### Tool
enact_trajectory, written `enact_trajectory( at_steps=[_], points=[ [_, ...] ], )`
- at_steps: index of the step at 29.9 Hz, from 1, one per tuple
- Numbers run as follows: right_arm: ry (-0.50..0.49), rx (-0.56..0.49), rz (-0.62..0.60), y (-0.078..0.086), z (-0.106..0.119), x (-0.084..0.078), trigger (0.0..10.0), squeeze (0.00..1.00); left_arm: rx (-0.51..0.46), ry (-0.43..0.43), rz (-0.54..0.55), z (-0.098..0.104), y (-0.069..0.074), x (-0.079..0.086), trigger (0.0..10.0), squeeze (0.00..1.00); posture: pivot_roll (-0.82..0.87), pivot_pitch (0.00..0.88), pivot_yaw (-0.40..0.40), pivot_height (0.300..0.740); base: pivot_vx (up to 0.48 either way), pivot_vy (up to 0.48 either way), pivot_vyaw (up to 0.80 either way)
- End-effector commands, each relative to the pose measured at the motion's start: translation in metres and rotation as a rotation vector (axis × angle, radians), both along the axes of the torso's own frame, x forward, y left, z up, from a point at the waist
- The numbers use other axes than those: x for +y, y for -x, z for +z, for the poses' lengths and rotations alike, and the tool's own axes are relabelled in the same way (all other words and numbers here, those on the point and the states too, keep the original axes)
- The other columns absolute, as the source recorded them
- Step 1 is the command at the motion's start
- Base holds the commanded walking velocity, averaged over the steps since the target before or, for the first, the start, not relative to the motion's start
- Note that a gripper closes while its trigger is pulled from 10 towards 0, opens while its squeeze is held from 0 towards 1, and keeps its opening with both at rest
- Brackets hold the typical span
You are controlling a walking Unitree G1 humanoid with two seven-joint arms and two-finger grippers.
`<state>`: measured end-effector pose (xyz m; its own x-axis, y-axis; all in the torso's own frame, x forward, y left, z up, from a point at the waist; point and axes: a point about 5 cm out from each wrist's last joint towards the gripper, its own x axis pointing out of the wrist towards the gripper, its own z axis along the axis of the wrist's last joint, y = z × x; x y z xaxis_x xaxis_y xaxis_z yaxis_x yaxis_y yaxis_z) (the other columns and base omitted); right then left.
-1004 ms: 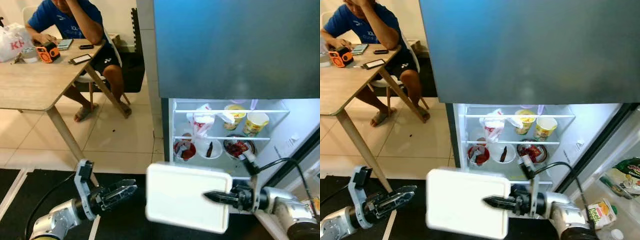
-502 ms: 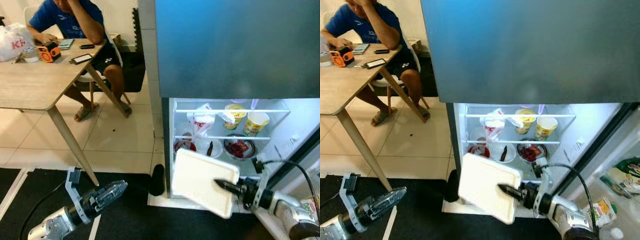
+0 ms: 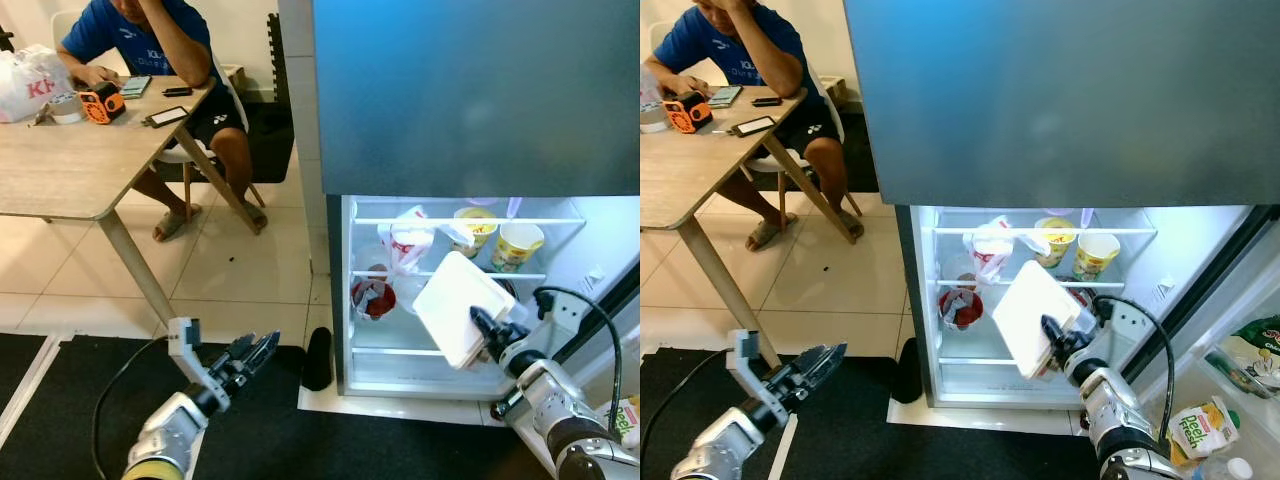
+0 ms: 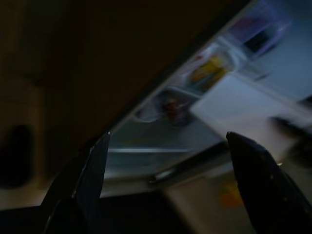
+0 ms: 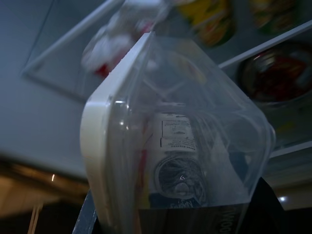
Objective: Restocking fridge
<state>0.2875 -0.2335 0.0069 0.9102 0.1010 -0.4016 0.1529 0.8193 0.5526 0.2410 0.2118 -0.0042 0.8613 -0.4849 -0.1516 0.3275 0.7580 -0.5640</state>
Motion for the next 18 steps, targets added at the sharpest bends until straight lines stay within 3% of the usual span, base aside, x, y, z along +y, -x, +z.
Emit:
enact_trajectory(
  at_steps=[1,3,5,8,13,14,16,18],
  points=[
    [-0.012,-0.028,-0.005,-0.007,0.004,0.009,10.0,0.0,0.028,-0.075,0.023,-0.006,0.0,-0.004,10.0,0.0,-0.06,0.016,0.045,0.74,0.0,0.0,0.0],
    [-0.022,-0.037,-0.008,-0.009,0.005,0.013,10.0,0.0,0.024,-0.115,0.018,-0.006,-0.002,-0.008,10.0,0.0,-0.06,0.016,0.045,0.74,0.0,0.0,0.0],
    [-0.045,-0.042,-0.02,-0.013,0.006,0.019,10.0,0.0,0.043,-0.21,-0.018,-0.011,-0.001,-0.014,10.0,0.0,-0.06,0.014,0.05,0.74,0.0,0.0,0.0],
    [-0.044,-0.041,-0.021,-0.013,0.006,0.02,10.0,0.0,0.045,-0.217,-0.02,-0.012,0.0,-0.014,10.0,0.0,-0.06,0.014,0.05,0.74,0.0,0.0,0.0],
    [0.084,0.08,0.042,-0.004,-0.008,0.024,10.0,0.0,0.147,-0.31,0.006,-0.029,0.013,-0.013,10.0,0.0,-0.06,0.009,0.053,0.74,0.0,0.0,0.0],
    [0.183,0.171,0.104,0.01,-0.021,0.02,10.0,0.0,0.25,-0.359,0.059,-0.043,0.028,-0.007,10.0,0.0,-0.06,0.001,0.048,0.74,0.0,0.0,-0.77],
    [0.183,0.171,0.104,0.01,-0.021,0.02,10.0,0.0,0.25,-0.359,0.059,-0.043,0.028,-0.007,10.0,0.0,-0.06,0.001,0.048,0.74,0.0,0.0,-0.77],
    [0.257,0.246,0.146,0.025,-0.033,0.014,10.0,0.0,0.358,-0.403,0.111,-0.057,0.047,0.001,10.0,0.0,-0.06,0.0,0.045,0.74,0.0,0.0,-0.77]
  ],
)
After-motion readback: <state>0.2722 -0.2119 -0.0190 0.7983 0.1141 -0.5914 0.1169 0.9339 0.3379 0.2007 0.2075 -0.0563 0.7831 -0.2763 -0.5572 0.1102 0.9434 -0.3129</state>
